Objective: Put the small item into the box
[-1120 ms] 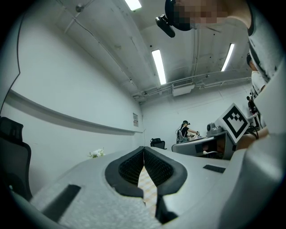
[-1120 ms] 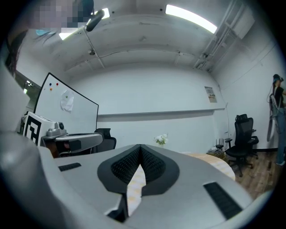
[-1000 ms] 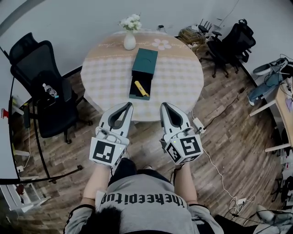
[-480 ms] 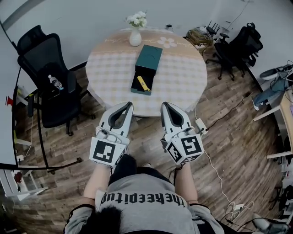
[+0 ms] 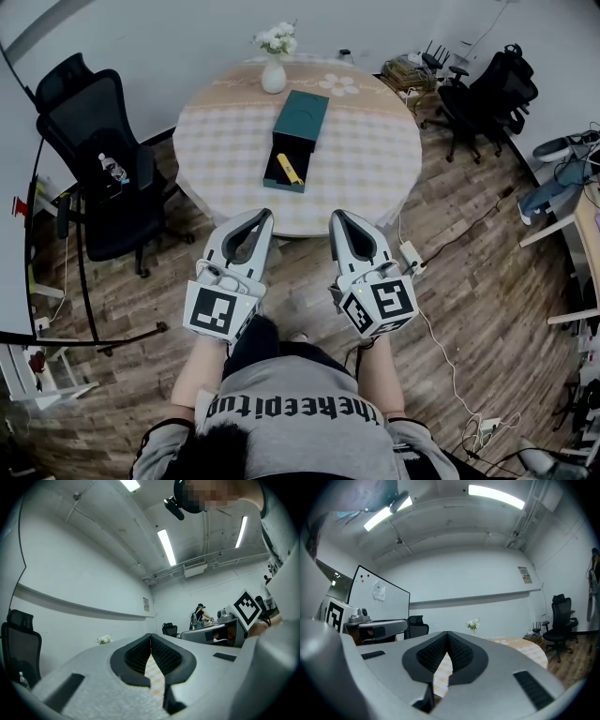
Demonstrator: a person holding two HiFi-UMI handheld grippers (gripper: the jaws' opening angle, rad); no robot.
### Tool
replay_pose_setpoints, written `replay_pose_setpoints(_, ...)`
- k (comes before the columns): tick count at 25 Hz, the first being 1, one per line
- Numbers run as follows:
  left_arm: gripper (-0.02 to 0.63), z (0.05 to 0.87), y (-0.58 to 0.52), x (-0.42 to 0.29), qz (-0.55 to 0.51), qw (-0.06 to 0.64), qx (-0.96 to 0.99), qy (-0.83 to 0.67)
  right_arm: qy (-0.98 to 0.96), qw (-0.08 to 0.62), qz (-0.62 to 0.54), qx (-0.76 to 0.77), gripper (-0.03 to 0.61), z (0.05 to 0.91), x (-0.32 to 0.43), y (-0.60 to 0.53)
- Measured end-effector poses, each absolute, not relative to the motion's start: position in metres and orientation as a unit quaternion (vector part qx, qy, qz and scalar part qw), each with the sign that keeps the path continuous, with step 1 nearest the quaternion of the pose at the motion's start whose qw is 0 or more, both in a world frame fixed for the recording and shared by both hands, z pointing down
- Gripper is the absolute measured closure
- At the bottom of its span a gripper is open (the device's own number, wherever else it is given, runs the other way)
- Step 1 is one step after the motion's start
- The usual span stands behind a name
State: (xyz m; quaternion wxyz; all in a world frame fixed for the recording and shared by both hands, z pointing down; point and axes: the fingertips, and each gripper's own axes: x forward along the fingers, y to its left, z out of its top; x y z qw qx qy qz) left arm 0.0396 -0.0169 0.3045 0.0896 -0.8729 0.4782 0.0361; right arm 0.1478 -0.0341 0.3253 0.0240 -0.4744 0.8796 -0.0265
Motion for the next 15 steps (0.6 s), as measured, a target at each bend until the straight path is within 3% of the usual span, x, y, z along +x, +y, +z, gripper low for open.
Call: replay_pose_setpoints(15, 0.597, 0.3003, -0.0213, 0.0463, 0.030, 0.092, -0.868, 0.487, 0.884, 0.034, -0.029, -0.466, 0.572, 0.3241, 0.1532, -0.0376)
